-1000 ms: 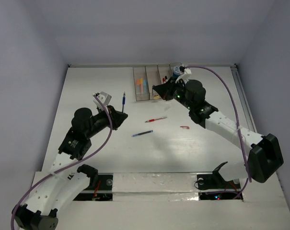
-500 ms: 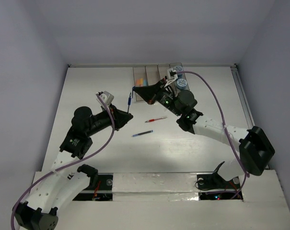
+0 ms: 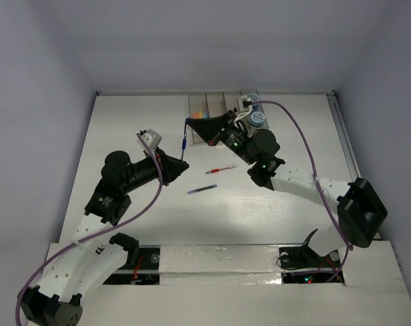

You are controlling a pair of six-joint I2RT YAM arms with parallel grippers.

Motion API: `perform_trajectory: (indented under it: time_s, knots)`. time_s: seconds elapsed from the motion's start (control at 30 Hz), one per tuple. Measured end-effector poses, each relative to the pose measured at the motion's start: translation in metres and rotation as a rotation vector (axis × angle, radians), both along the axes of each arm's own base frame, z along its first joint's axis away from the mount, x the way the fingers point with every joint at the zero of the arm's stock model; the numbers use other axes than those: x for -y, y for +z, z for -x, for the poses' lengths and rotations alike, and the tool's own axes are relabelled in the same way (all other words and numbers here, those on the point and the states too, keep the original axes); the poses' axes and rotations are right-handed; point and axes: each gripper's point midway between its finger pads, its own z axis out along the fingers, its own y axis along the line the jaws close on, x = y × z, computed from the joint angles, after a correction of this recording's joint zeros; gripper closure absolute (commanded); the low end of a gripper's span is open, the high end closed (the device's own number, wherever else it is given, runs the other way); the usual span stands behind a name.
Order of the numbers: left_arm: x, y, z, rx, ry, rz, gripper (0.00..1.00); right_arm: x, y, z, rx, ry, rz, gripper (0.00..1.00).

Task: Sort the stationery into containers
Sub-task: Close the pen cap on the pen.

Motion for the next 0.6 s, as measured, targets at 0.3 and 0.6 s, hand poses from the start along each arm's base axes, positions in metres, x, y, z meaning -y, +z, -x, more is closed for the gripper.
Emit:
perform_trajectory:
  time_s: [0.3, 0.6]
  knots:
    - [0.000, 0.000, 0.000, 0.000, 0.001, 0.000, 1.00, 0.001, 0.009, 0.002, 0.019, -0.004, -0.027, 1.00]
    - [0.000, -0.001, -0.001, -0.002, 0.002, -0.002, 1.00, -0.001, 0.013, 0.007, 0.031, 0.006, -0.042, 1.00]
